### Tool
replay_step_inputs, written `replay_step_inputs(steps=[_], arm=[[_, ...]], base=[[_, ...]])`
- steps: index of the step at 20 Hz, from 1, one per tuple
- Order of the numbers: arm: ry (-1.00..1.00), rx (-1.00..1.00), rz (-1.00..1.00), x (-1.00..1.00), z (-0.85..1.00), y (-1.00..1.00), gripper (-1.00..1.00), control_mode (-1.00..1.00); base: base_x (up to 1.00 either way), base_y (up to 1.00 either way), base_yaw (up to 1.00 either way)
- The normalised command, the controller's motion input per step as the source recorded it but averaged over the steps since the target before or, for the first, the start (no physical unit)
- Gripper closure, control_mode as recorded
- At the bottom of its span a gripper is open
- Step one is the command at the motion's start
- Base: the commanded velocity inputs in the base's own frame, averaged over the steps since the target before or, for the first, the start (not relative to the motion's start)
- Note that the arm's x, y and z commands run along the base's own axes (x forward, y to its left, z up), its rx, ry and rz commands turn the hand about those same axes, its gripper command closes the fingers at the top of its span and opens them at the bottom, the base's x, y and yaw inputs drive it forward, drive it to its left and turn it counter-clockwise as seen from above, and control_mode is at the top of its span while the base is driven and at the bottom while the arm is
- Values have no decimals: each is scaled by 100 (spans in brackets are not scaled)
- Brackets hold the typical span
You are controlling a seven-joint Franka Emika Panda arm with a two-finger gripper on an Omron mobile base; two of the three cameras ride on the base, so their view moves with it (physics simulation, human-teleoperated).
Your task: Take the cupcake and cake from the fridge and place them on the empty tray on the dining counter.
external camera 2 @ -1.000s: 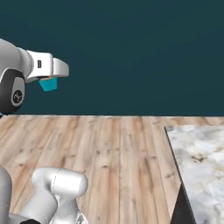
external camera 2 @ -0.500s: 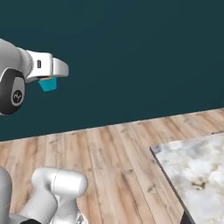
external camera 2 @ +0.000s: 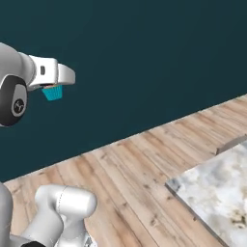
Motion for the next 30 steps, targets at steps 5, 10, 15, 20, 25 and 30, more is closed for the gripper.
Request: replay_step_inputs(steps=[5, 10, 15, 20, 25, 30], arm=[[0, 0, 0, 0, 0, 0, 100, 100], [0, 0, 0, 0, 0, 0, 100, 100], [0, 0, 0, 0, 0, 0, 100, 100], [0, 0, 0, 0, 0, 0, 100, 100], [0, 0, 0, 0, 0, 0, 100, 100], [0, 0, 0, 0, 0, 0, 100, 100]], base=[[87, 24, -48], [82, 16, -46], [73, 5, -47], [59, 11, -53], [16, 55, -37], [10, 90, -10]])
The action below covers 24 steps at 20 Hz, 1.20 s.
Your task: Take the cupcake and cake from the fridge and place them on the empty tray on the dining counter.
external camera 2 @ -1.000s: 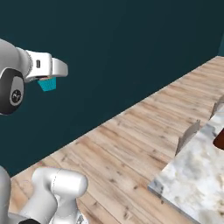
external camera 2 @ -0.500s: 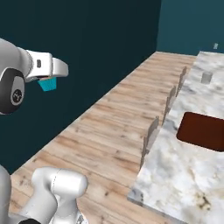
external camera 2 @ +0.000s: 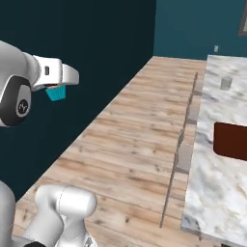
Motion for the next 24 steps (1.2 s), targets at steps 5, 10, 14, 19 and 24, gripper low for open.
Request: replay_step_inputs(steps=[5, 10, 14, 19, 24], arm=[[0, 0, 0, 0, 0, 0, 100, 100], [0, 0, 0, 0, 0, 0, 100, 100], [0, 0, 0, 0, 0, 0, 100, 100], [0, 0, 0, 0, 0, 0, 100, 100], [0, 0, 0, 0, 0, 0, 100, 100]], base=[[57, 79, -9], [100, 50, -39], [95, 24, -50], [86, 11, -52], [75, 13, -55]])
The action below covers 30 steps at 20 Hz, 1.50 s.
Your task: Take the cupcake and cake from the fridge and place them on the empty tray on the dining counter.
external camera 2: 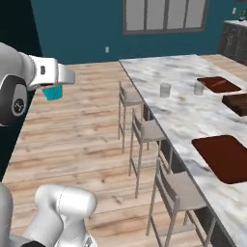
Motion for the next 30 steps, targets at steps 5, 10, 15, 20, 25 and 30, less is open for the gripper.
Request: replay_step_inputs(steps=[5, 10, 15, 20, 25, 30], arm=[[0, 0, 0, 0, 0, 0, 100, 100], [0, 0, 0, 0, 0, 0, 100, 100], [0, 0, 0, 0, 0, 0, 100, 100], [0, 0, 0, 0, 0, 0, 100, 100], [0, 0, 0, 0, 0, 0, 100, 100], [0, 0, 0, 0, 0, 0, 100, 100]], base=[[47, 18, -60], [49, 2, -57], [34, 0, -61], [28, 0, -58], [29, 31, -21], [65, 52, -26]])
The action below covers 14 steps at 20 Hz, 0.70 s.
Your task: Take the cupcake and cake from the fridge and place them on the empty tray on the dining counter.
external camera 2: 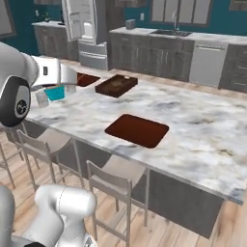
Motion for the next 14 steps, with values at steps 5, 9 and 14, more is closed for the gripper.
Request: replay_step_inputs(steps=[5, 9, 14], arm=[[0, 0, 0, 0, 0, 0, 100, 100], [0, 0, 0, 0, 0, 0, 100, 100], [0, 0, 0, 0, 0, 0, 100, 100]], base=[[62, 36, -54], [45, 36, -49], [41, 38, -21]])
